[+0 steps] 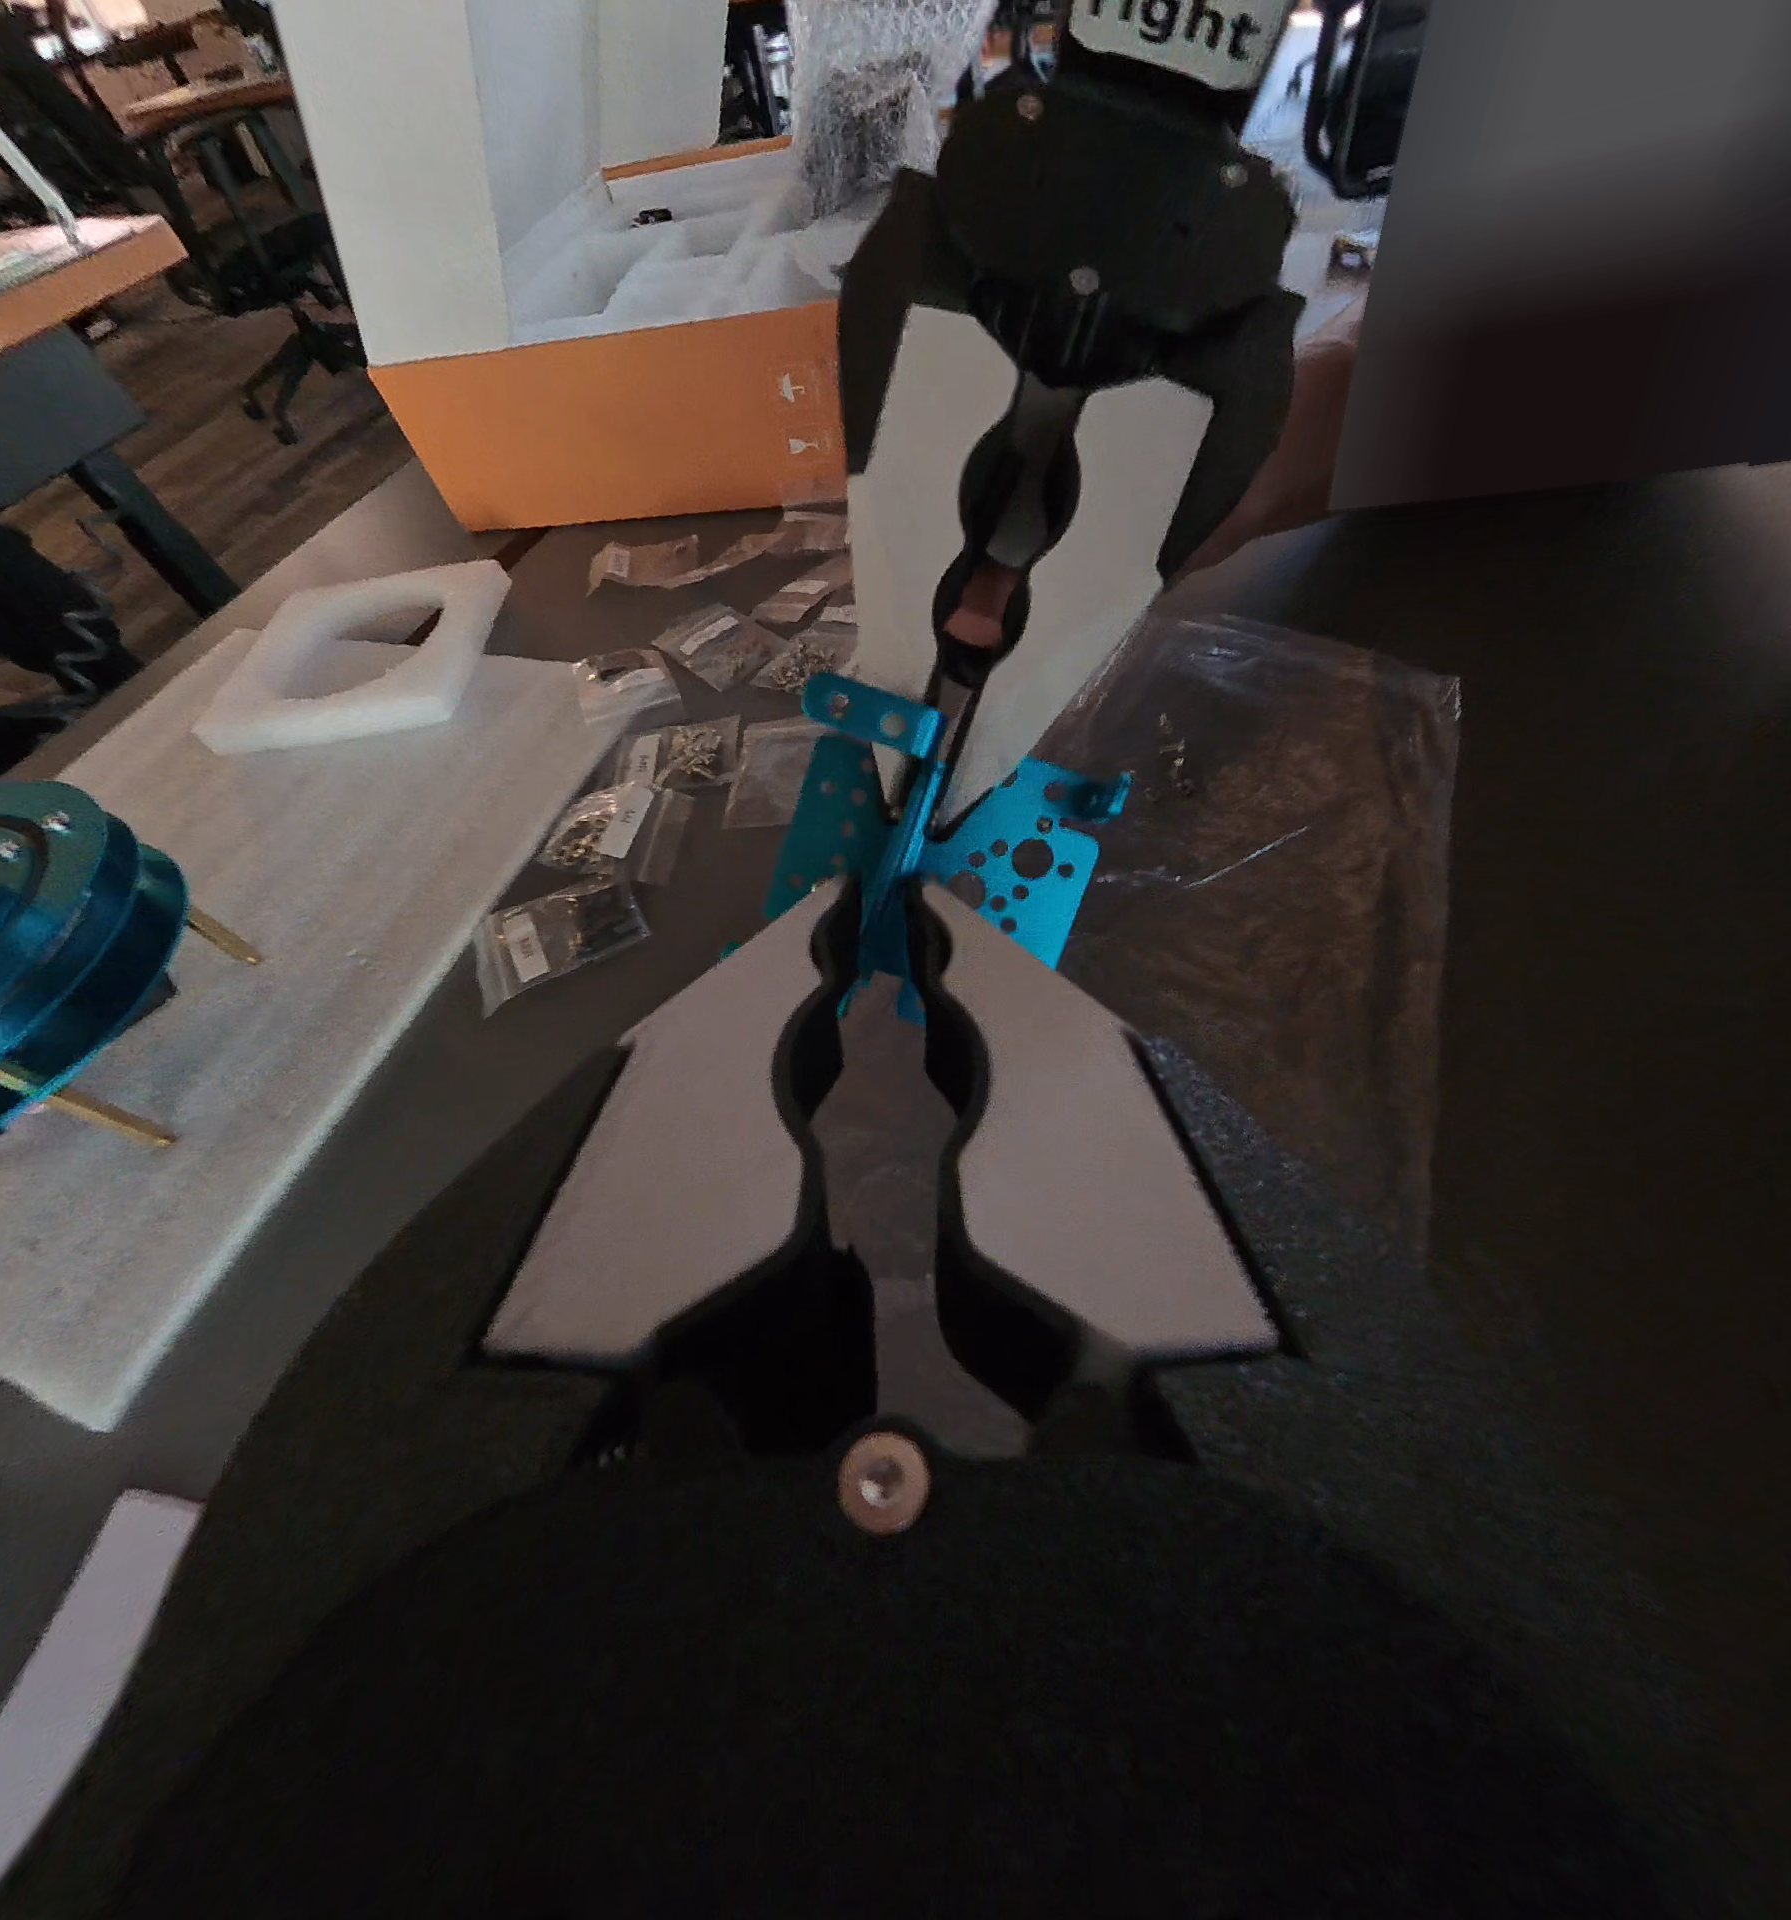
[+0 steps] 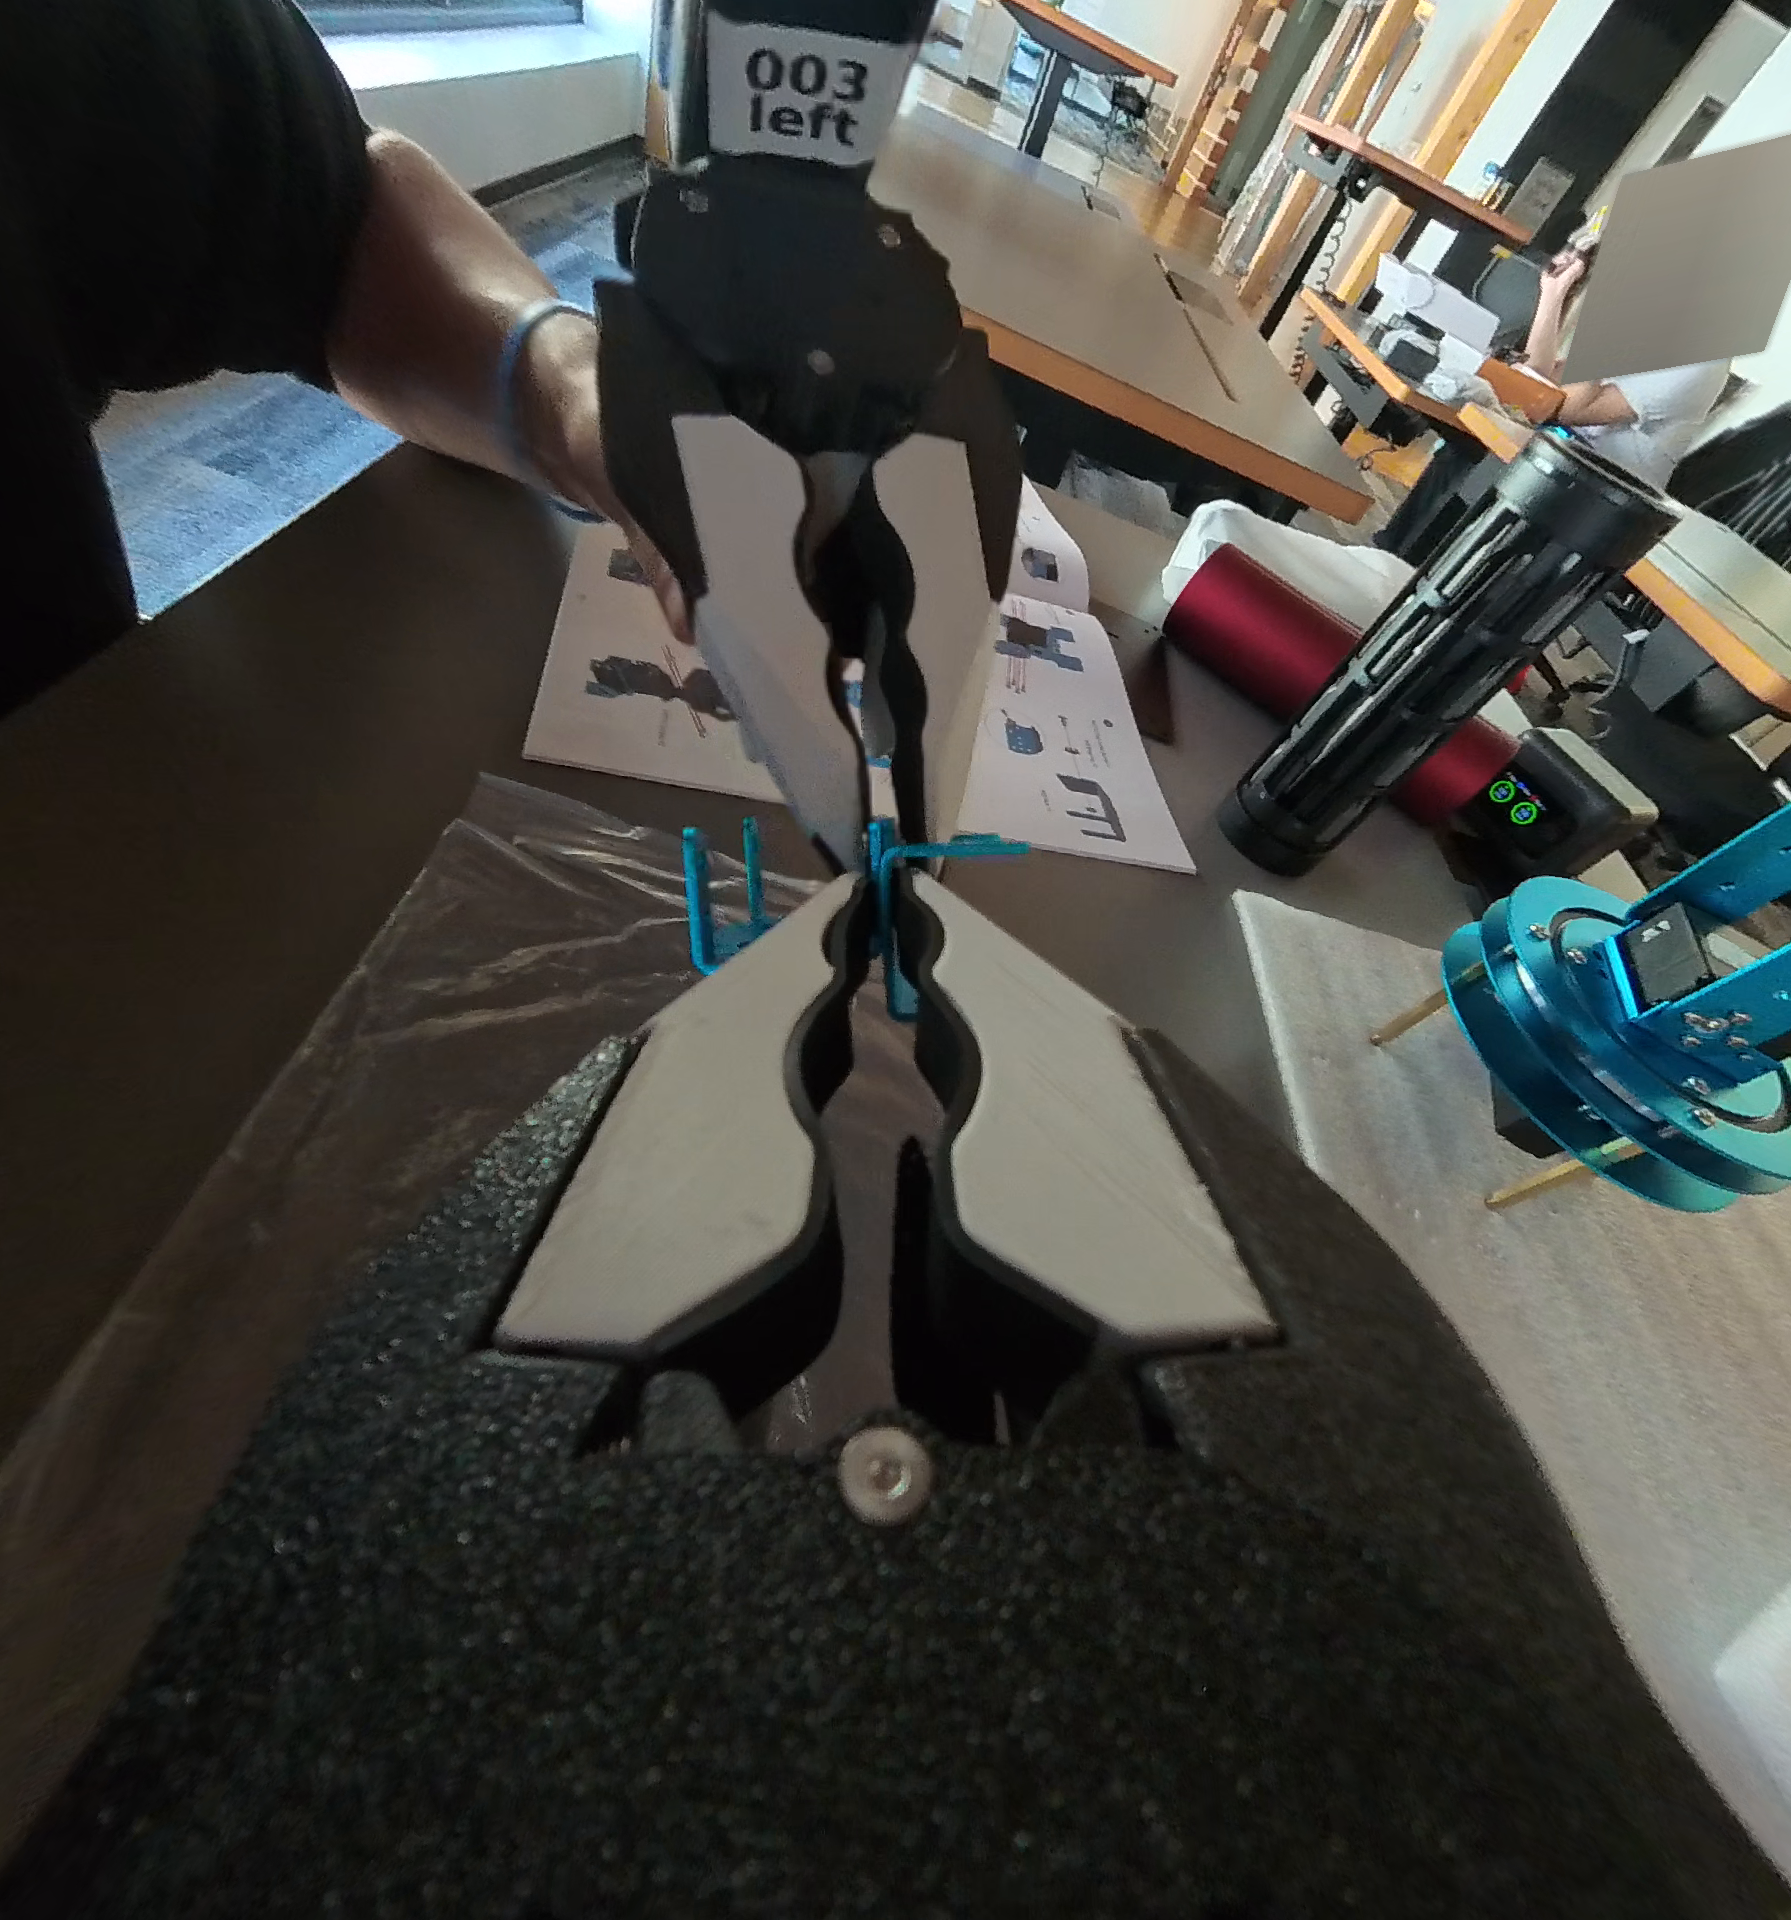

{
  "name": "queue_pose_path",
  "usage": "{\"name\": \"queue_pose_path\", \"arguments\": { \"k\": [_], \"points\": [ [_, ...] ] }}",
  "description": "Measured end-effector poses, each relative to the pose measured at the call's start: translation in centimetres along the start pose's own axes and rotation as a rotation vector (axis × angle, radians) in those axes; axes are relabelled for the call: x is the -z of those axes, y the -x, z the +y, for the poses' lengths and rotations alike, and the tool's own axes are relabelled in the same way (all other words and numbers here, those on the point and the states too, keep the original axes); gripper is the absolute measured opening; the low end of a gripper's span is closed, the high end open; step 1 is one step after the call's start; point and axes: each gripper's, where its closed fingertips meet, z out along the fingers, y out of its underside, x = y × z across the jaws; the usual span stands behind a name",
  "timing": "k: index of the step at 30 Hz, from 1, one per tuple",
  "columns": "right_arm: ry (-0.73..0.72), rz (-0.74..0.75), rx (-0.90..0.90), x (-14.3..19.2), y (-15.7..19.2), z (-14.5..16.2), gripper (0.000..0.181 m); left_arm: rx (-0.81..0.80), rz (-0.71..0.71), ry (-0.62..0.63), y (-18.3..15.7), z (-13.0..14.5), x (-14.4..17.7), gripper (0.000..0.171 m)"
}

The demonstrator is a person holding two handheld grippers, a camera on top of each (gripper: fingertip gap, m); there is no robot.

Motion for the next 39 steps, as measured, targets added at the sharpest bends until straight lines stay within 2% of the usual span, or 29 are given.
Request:
{"name": "queue_pose_path", "arguments": {
  "k": [5, 10, 13, 18, 23, 26, 29, 35, 39],
  "points": [
    [-0.039, -0.062, -0.024, 0.2, 0.6, -0.1, 0.003, -0.172, -0.009, 0.025, -0.8, 0.3, 0.1, 0.005],
    [-0.065, -0.104, -0.027, 0.3, 1.1, -0.2, 0.003, -0.272, -0.024, 0.020, -1.2, 0.3, 0.2, 0.004],
    [-0.040, -0.134, -0.080, -0.1, 1.3, 0.5, 0.005, -0.334, -0.022, 0.064, -1.2, 1.0, 0.2, 0.004],
    [-0.005, -0.197, -0.210, 1.1, 0.9, 0.5, 0.023, -0.256, 0.057, 0.129, -2.2, 2.5, -0.3, 0.004],
    [0.093, -0.084, -0.176, 0.5, 0.8, 0.7, 0.054, -0.085, 0.095, 0.174, -2.2, 3.1, -0.7, 0.004],
    [0.180, -0.006, -0.110, -0.7, 0.8, 2.3, 0.056, -0.051, 0.102, 0.182, -2.2, 3.3, -0.7, 0.004],
    [0.168, 0.022, -0.136, -0.7, 0.1, 2.5, 0.054, -0.050, 0.113, 0.182, -2.5, 3.2, -0.7, 0.004],
    [0.164, 0.000, -0.180, -0.9, 0.2, 2.9, 0.053, -0.067, 0.110, 0.198, -2.4, 3.5, -0.7, 0.004],
    [0.129, -0.090, -0.262, -0.1, 0.6, 2.3, 0.059, -0.123, 0.111, 0.228, -2.4, 3.9, -0.4, 0.004]
  ]
}}
